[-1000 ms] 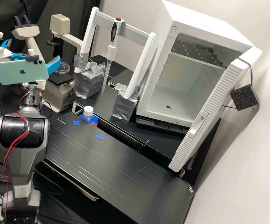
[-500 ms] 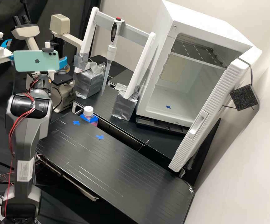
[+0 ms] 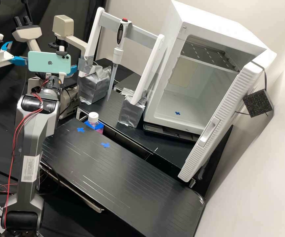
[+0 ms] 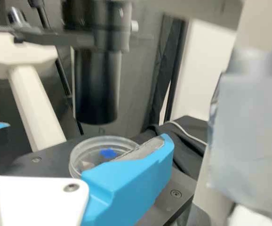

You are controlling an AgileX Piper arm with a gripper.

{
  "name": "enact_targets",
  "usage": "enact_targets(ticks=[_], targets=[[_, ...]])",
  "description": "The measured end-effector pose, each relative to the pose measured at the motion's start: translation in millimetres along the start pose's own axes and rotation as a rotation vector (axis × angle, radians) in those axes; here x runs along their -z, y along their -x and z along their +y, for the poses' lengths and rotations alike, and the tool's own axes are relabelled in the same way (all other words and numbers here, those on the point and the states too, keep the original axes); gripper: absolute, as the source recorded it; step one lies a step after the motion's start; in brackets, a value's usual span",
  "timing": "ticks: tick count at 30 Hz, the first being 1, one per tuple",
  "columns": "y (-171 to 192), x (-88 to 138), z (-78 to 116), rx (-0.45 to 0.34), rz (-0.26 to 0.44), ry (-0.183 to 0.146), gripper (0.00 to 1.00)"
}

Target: Move the petri dish to the bench

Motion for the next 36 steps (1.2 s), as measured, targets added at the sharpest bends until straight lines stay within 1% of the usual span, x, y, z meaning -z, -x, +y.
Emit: enact_targets(ticks=[3,7,8,10,12,15,17,22,25,28,31,35,36], targets=[[-8.0,-4.8,-2.5,0.007,-0.029,0.021,1.00],[-17.7,-10.2,-4.8,0.008,-0.065,0.002,1.00],[-19.9,-11.3,-5.4,0.009,-0.070,0.005,1.00],[-23.3,-14.2,-7.7,0.018,-0.087,-0.005,1.00],[-26.1,-16.0,-9.5,0.029,-0.098,-0.004,1.00],[-28.0,-17.8,-11.1,0.036,-0.106,0.021,1.00],[-28.7,-18.7,-12.6,0.037,-0.112,0.030,1.00],[-31.1,-19.8,-14.6,0.030,-0.123,0.023,1.00],[-31.6,-18.3,-14.7,0.033,-0.121,0.024,1.00],[-32.2,-17.9,-13.7,0.037,-0.130,0.009,1.00],[-32.8,-17.2,-12.9,0.044,-0.136,0.002,1.00],[-35.7,-18.7,-12.4,0.037,-0.153,-0.030,1.00],[-36.6,-19.8,-13.0,0.035,-0.158,-0.042,1.00]])
